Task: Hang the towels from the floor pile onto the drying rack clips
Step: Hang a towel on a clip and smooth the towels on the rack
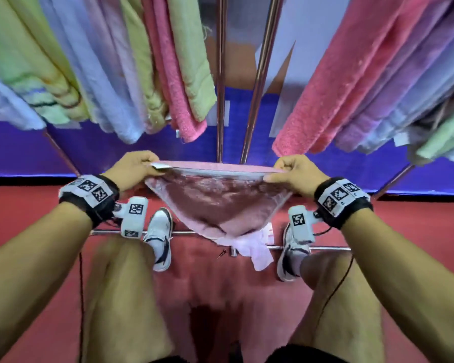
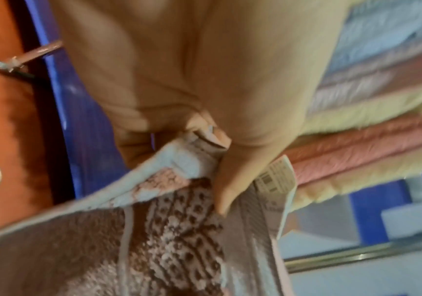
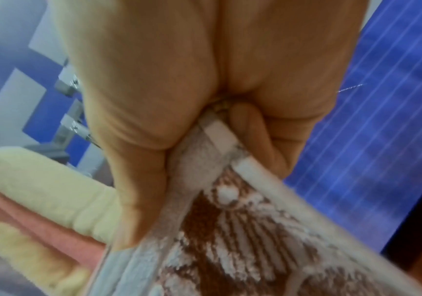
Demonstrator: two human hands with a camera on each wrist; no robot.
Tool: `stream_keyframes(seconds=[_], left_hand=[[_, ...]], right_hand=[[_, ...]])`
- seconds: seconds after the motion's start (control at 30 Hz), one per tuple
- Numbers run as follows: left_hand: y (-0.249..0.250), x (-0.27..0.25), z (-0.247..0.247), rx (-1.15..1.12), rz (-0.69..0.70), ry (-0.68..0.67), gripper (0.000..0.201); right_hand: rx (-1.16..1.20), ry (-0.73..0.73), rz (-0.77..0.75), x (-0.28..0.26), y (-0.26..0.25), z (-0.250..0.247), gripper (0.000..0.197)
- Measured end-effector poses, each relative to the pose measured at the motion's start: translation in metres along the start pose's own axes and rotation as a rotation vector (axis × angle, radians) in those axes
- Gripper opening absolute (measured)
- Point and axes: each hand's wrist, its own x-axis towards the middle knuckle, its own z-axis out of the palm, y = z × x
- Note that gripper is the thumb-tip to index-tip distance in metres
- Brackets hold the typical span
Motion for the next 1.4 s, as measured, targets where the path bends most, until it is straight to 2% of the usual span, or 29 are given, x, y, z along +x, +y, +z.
stream_keyframes(seconds=[0.07,0.13,0.27,0.33,0.43,0.53,0.63,0.77,0.93,1.0,1.1,1.2,1.3,1.4], left_hand=[[0.021,-0.007,-0.005,-0.258,-0.008,0.065,0.034],[0.048,-0.014,-0.01,-0.356,0.014,0.098,0.034],[0.11,-0.036,-0.023,-0.366,0.088,0.134,0.026],[0.139,-0.047,-0.034,-0.354,0.152,0.233,0.025],[0.181,-0.059,-0.05,-0.361,0.256,0.399,0.039],[0.23,-0.07,-0.068,-0.41,0.365,0.407,0.039],[0.278,-0.078,-0.086,-0.497,0.465,0.363,0.019],[0.286,-0.07,-0.083,-0.364,0.453,0.37,0.014],[0.277,-0.058,-0.069,-0.231,0.381,0.498,0.013],[0.281,-0.058,-0.066,-0.122,0.369,0.534,0.012],[0.285,-0.045,-0.059,0.052,0.354,0.456,0.022],[0.306,-0.078,-0.029,-0.004,0.343,0.328,0.015],[0.324,-0.096,-0.003,-0.05,0.381,0.21,0.022],[0.341,-0.109,0.012,-0.226,0.4,0.049,0.022]], right_hand=[[0.022,0.012,-0.039,-0.007,-0.028,-0.009,0.03],[0.011,0.056,-0.093,-0.015,-0.062,-0.019,0.028],[0.019,0.135,-0.157,-0.029,-0.121,-0.043,0.029],[0.04,0.181,-0.175,-0.039,-0.147,-0.056,0.036],[0.064,0.28,-0.222,-0.052,-0.183,-0.077,0.041],[0.182,0.314,-0.275,-0.068,-0.222,-0.096,0.039],[0.275,0.313,-0.302,-0.074,-0.254,-0.116,0.045],[0.136,0.247,-0.221,-0.055,-0.262,-0.132,0.058],[-0.031,0.251,-0.03,-0.059,-0.269,-0.124,0.069],[-0.11,0.309,-0.016,-0.074,-0.281,-0.112,0.05],[-0.146,0.327,-0.052,-0.08,-0.295,-0.102,0.032],[0.056,0.257,-0.124,-0.086,-0.307,-0.088,0.027],[0.243,0.214,-0.212,-0.093,-0.321,-0.075,0.022],[0.422,0.166,-0.25,-0.102,-0.335,-0.069,0.014]])
